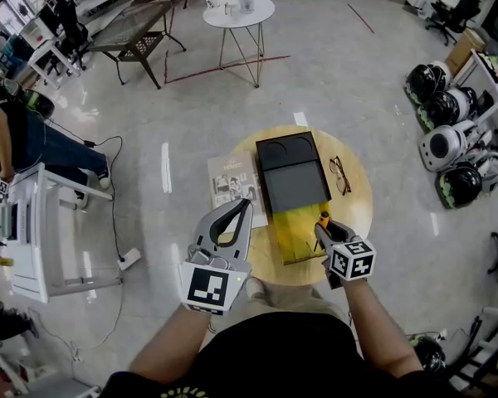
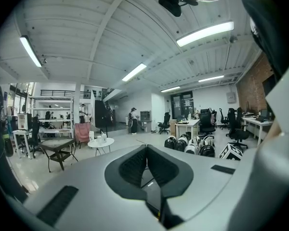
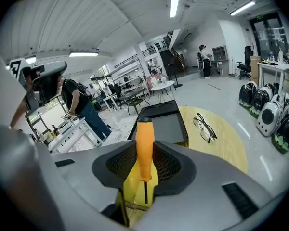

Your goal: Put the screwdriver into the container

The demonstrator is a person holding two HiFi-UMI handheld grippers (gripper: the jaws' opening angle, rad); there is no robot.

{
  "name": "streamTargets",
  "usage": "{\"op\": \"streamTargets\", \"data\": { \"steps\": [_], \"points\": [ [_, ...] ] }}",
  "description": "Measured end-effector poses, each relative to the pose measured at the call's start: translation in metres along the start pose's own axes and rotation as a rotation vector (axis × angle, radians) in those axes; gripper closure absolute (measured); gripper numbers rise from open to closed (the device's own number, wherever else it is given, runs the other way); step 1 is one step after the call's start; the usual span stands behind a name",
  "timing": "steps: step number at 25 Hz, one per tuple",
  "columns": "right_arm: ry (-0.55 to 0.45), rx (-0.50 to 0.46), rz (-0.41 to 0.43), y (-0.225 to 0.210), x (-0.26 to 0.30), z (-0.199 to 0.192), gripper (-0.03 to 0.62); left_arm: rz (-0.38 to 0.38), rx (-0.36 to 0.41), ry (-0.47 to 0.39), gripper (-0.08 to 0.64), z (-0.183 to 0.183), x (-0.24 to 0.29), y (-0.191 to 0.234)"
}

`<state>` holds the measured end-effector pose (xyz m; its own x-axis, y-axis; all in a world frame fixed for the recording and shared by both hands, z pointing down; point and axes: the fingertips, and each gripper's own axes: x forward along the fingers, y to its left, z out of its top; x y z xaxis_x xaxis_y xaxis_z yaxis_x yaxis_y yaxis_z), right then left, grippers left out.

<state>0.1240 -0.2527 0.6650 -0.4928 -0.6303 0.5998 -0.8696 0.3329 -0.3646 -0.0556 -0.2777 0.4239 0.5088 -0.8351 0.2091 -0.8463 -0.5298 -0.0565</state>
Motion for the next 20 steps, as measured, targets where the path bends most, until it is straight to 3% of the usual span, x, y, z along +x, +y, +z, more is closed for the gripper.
{"op": "streamTargets", "data": {
  "steps": [13, 20],
  "points": [
    [0.112, 0.093, -0.004, -0.023, 0.042, -0.045, 0.472, 0.006, 0.007, 0.030, 0.543, -0.011, -0.001, 0.002],
    [0.150, 0.098, -0.005, -0.027, 0.057, -0.055, 0.472, 0.002, 0.014, 0.048, 0.543, -0.018, -0.001, -0.001]
  ]
}}
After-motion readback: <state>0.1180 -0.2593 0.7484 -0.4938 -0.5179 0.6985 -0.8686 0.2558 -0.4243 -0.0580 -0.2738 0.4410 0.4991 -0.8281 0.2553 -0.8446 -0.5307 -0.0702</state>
